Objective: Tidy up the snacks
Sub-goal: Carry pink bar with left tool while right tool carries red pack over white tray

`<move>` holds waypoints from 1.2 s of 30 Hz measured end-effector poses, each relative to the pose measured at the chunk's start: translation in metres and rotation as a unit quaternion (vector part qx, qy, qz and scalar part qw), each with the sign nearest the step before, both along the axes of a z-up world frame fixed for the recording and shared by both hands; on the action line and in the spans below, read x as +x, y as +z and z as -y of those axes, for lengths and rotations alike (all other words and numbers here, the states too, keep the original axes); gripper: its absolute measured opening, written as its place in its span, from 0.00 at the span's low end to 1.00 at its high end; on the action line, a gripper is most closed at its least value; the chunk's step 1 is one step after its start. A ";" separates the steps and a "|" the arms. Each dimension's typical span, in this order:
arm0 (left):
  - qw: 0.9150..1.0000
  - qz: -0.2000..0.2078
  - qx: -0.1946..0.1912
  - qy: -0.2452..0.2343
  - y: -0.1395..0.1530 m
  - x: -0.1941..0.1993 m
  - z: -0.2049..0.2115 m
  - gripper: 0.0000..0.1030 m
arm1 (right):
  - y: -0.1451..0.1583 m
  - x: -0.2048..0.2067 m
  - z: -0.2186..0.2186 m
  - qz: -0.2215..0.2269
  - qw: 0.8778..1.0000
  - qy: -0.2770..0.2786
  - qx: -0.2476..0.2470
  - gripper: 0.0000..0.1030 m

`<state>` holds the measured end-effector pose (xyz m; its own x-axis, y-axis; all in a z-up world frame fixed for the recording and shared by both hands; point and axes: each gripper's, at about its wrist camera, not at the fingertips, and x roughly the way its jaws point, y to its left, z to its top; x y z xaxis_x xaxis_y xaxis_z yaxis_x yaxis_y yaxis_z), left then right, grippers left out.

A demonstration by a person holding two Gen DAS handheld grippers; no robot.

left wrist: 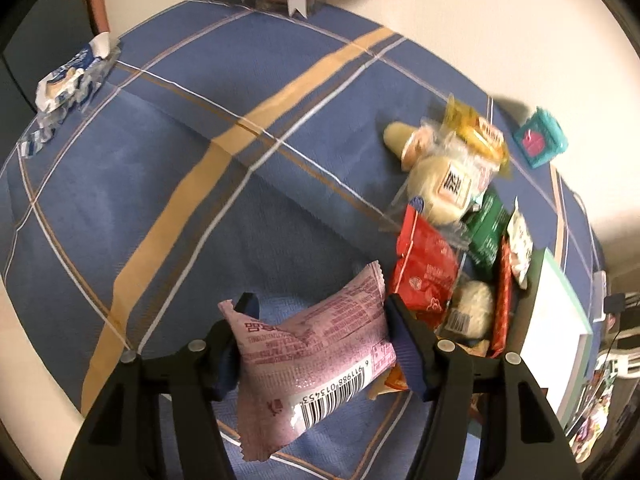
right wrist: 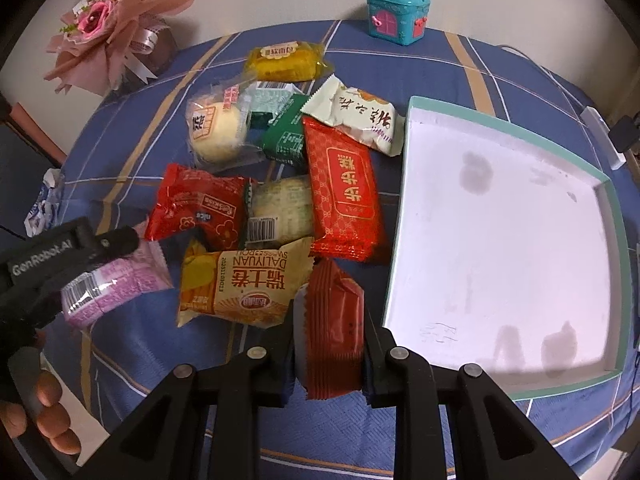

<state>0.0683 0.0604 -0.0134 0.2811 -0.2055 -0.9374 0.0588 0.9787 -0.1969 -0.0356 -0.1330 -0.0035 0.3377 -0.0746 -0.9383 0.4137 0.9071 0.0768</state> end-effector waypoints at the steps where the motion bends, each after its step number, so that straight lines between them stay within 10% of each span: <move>1: 1.000 0.005 -0.004 0.005 0.006 -0.003 -0.004 0.63 | 0.002 -0.001 0.000 0.001 1.000 0.000 0.000 0.25; 19: 0.998 0.047 -0.039 0.015 0.032 -0.006 0.004 0.63 | 0.039 -0.011 0.009 0.047 0.999 -0.008 -0.005 0.25; 36: 0.983 0.065 -0.052 -0.161 0.038 -0.055 0.133 0.63 | 0.034 -0.066 0.132 0.048 0.980 -0.194 0.003 0.25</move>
